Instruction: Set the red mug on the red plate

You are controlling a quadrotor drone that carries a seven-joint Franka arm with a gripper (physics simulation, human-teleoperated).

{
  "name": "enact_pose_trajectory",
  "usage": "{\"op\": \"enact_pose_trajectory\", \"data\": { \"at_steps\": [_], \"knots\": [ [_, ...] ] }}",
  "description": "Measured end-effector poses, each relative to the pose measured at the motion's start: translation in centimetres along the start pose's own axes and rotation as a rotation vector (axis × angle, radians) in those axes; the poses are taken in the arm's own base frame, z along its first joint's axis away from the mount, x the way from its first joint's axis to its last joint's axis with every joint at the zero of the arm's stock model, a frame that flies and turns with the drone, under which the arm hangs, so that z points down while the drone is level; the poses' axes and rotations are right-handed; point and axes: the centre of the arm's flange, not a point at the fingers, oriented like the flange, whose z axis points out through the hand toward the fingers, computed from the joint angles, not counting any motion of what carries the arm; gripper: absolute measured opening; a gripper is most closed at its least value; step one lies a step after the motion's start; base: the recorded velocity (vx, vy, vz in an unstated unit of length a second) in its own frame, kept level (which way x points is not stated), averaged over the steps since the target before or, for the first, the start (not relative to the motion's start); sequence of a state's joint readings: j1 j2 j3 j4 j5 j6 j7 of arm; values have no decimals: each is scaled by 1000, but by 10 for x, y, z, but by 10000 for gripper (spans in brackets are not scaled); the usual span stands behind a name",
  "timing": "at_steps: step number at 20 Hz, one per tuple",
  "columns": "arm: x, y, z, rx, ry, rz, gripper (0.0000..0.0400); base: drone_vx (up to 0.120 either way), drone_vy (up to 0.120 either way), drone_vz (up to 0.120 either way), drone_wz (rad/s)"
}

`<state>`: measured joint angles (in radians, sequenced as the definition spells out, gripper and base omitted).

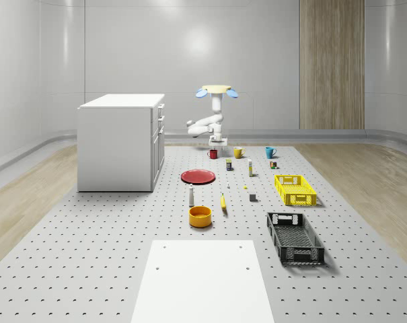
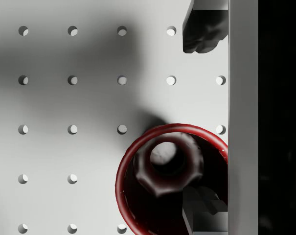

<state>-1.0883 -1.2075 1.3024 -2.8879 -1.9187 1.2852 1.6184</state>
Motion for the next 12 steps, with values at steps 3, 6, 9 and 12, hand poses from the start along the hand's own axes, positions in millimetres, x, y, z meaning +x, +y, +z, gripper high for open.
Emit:
{"op": "enact_pose_trajectory", "data": {
  "at_steps": [3, 6, 9, 12],
  "knots": [
    [0, 0, 0, 0, 0, 0, 400, 0, 0, -93, 0],
    [0, 0, 0, 0, 0, 0, 400, 0, -67, 0, 0],
    [0, 0, 0, 0, 0, 0, 400, 0, 0, 0, 0],
    [0, 0, 4, 0, 0, 0, 400, 0, 0, 0, 0]
  ]
}}
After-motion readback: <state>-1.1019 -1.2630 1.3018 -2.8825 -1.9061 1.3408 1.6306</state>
